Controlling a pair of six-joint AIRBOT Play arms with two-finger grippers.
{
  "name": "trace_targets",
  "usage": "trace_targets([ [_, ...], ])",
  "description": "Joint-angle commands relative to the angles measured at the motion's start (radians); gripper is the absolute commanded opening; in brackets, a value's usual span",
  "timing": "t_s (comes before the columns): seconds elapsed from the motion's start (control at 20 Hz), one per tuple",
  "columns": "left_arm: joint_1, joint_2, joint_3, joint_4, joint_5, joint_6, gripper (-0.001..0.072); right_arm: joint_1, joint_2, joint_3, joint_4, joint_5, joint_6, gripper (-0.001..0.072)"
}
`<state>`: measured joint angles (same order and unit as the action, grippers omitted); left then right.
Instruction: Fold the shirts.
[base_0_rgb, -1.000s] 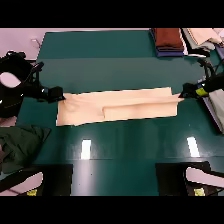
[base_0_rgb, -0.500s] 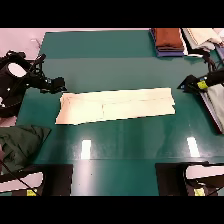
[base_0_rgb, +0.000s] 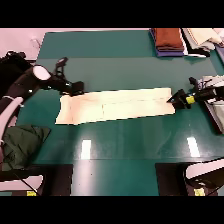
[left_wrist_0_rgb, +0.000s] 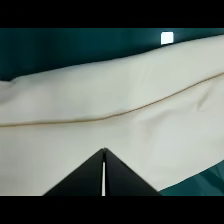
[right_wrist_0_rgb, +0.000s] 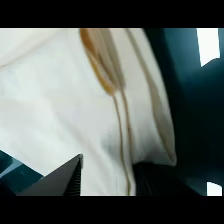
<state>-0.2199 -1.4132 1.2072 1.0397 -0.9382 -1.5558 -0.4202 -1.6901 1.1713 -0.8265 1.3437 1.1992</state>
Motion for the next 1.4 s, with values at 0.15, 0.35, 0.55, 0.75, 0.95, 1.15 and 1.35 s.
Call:
trace_targets([
  [0.15, -0.21, -0.186, 0.127, -0.054, 0.097, -0.037, 0.0025, 0.114, 0.011, 0.074, 0.042, -0.068, -0.047, 0.0031],
  [0.35, -0.262, -0.322, 0.275, -0.057, 0.091, -0.039, 0.0025, 0.142, 0.126, 0.234, 0.049, 0.077, -0.034, 0.0016],
  [0.55, -0.297, -0.423, 0.356, -0.084, 0.087, -0.042, 0.0025, 0.245, 0.25, 0.35, 0.05, 0.096, 0.029, 0.0016],
  [0.75, -0.326, -0.459, 0.365, -0.094, 0.105, -0.042, 0.0025, 0.376, 0.288, 0.473, 0.05, 0.089, 0.076, 0.0016],
  [0.95, -0.323, -0.464, 0.365, -0.097, 0.088, -0.042, 0.0025, 0.487, 0.288, 0.565, 0.049, 0.061, 0.111, 0.0016],
  [1.15, -0.239, -0.426, 0.418, -0.077, -0.035, -0.041, 0.0025, 0.588, 0.288, 0.591, 0.05, -0.002, 0.129, 0.0016],
  [1.35, -0.038, -0.247, 0.487, 0.054, -0.111, -0.037, 0.0026, 0.752, 0.254, 0.591, 0.05, -0.148, 0.128, 0.0016],
])
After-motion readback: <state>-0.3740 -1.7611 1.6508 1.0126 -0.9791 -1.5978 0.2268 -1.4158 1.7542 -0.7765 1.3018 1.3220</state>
